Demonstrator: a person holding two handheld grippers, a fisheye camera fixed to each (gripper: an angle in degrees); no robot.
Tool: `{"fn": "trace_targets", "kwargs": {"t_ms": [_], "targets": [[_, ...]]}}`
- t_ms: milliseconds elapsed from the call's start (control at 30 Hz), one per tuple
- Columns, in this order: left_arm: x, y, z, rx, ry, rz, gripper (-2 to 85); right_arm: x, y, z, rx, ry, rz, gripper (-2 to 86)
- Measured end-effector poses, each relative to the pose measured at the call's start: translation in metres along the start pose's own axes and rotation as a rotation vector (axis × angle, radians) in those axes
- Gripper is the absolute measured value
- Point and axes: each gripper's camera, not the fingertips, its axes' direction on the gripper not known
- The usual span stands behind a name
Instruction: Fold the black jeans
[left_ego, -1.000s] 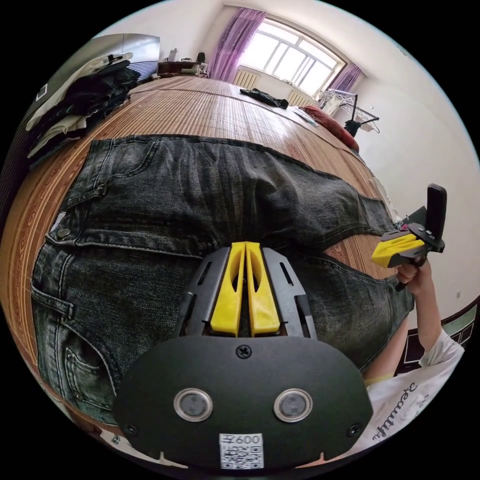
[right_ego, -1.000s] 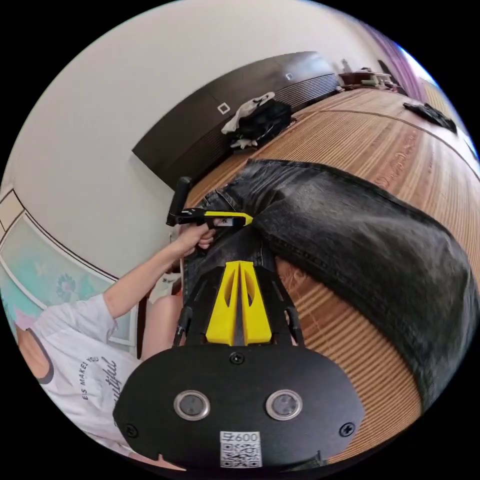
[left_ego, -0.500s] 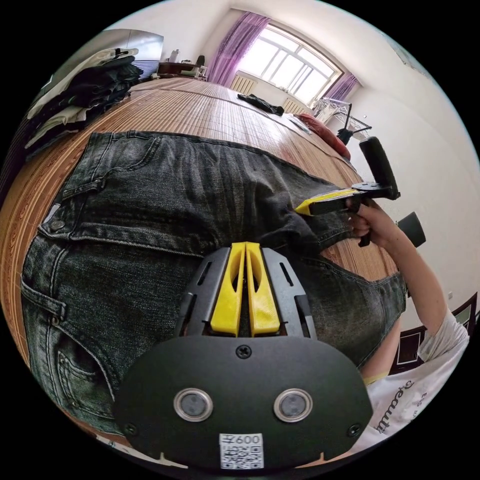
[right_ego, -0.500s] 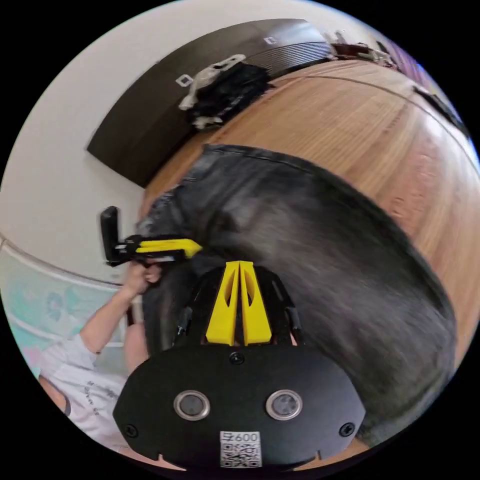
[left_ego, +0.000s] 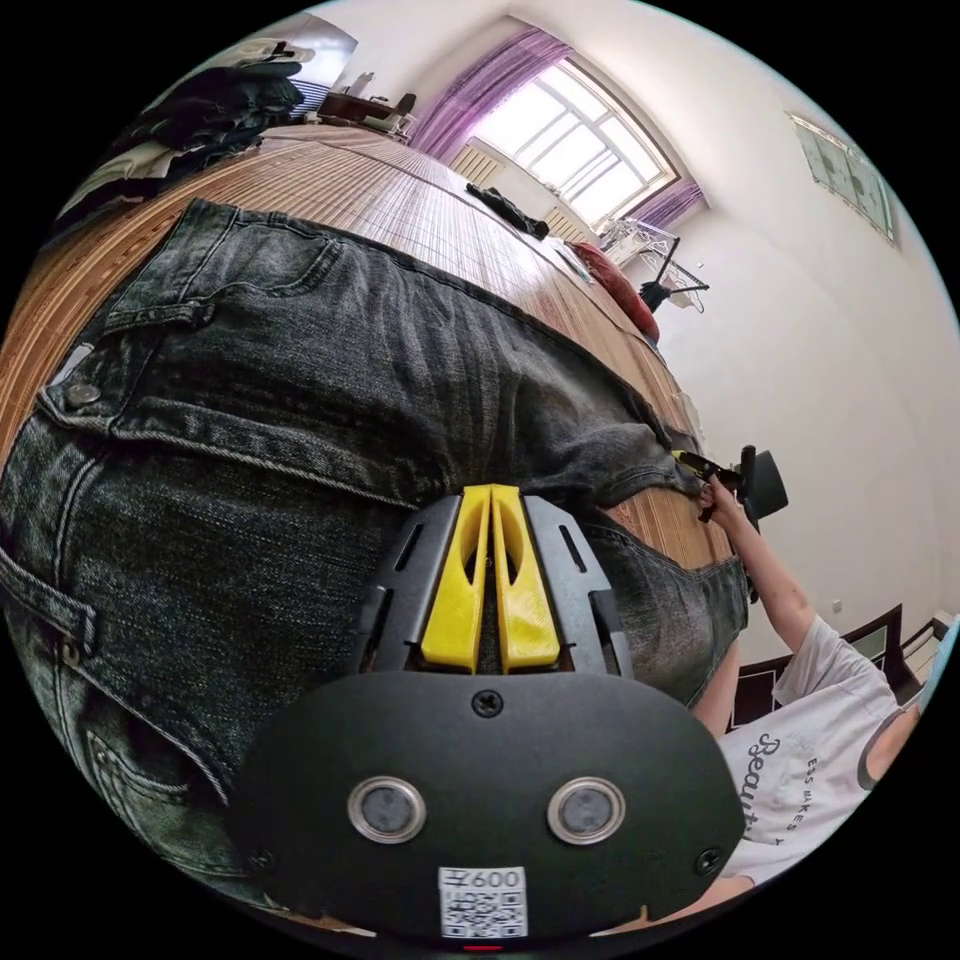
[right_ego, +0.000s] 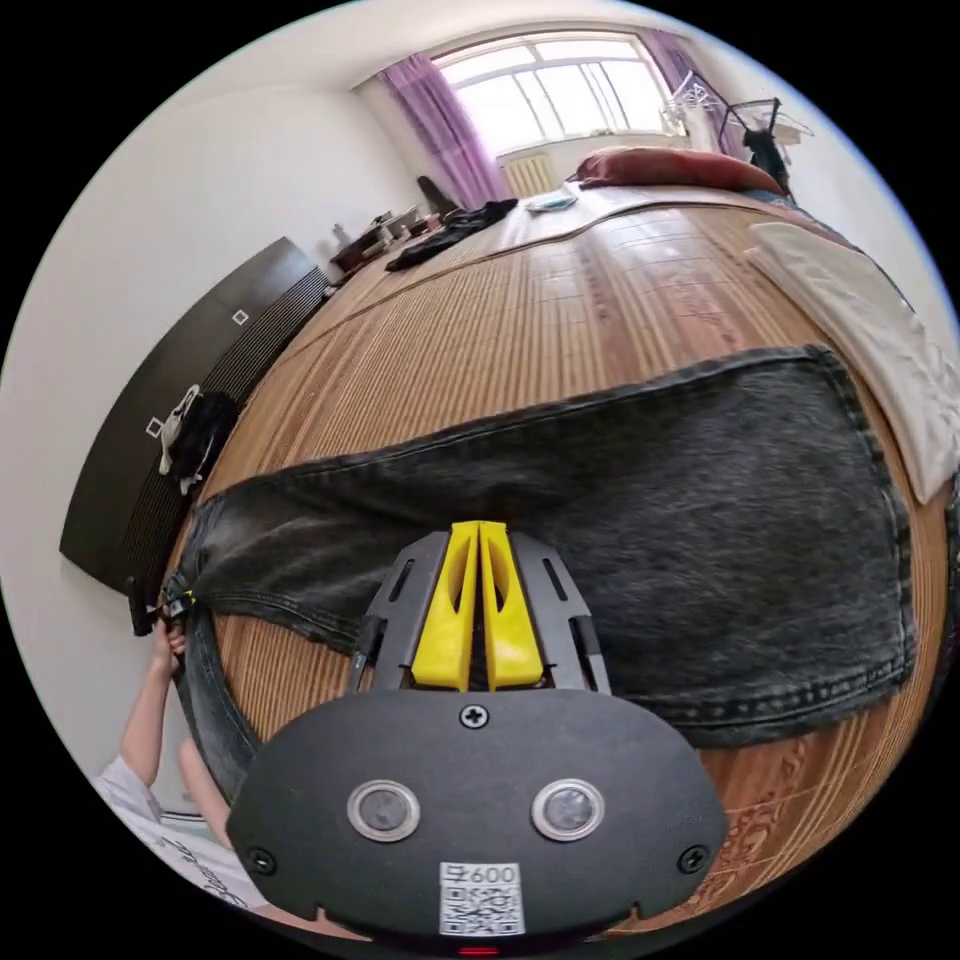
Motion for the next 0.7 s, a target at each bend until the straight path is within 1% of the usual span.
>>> {"fn": "trace_targets", "kwargs": {"t_ms": [33,67,100,233,300,367,400,433,467,500,533,667,700], "targets": [[0.001,-0.001,0.0,0.0,-0.01,0.005,0.7,-0.003,0.004,-0.004,0.0,0.123,-0.051,-0.8],[0.0,-0.004,0.002,-0.001,-0.024,0.011,0.7,-0.004,0.006,-0.005,0.005,0.148,-0.068,-0.8],[-0.001,-0.005,0.002,-0.001,-0.026,0.012,0.7,-0.002,0.004,-0.006,-0.001,0.146,-0.062,-0.8],[-0.02,-0.013,0.008,0.001,0.024,-0.013,0.7,0.032,0.016,-0.008,0.039,0.061,0.154,-0.8],[-0.026,-0.016,0.012,0.002,0.038,-0.02,0.7,0.04,0.022,-0.003,0.019,0.037,0.109,-0.8],[-0.026,-0.02,0.017,0.003,0.015,-0.007,0.7,0.034,0.027,-0.003,0.022,0.166,0.046,-0.8],[-0.026,-0.021,0.02,0.003,0.003,-0.001,0.7,0.021,0.031,0.002,0.016,0.324,-0.044,-0.8],[-0.026,-0.022,0.022,0.003,-0.001,0.0,0.7,0.01,0.039,0.018,-0.008,0.578,-0.114,-0.8],[-0.028,-0.024,0.025,0.003,-0.001,0.0,0.7,0.005,0.046,0.03,-0.028,0.685,-0.171,-0.8],[-0.03,-0.024,0.027,0.004,0.003,-0.001,0.7,0.004,0.064,0.054,-0.06,0.804,-0.274,-0.8],[-0.034,-0.026,0.031,0.004,0.017,-0.007,0.7,0.005,0.08,0.06,0.015,0.805,-0.299,-0.8],[-0.043,-0.029,0.047,0.007,0.036,-0.015,0.6,0.025,0.09,0.068,0.036,0.744,-0.276,-0.9],[-0.042,-0.029,0.049,0.008,0.027,-0.011,0.6,0.03,0.094,0.062,0.078,0.726,-0.256,-0.9]]}}
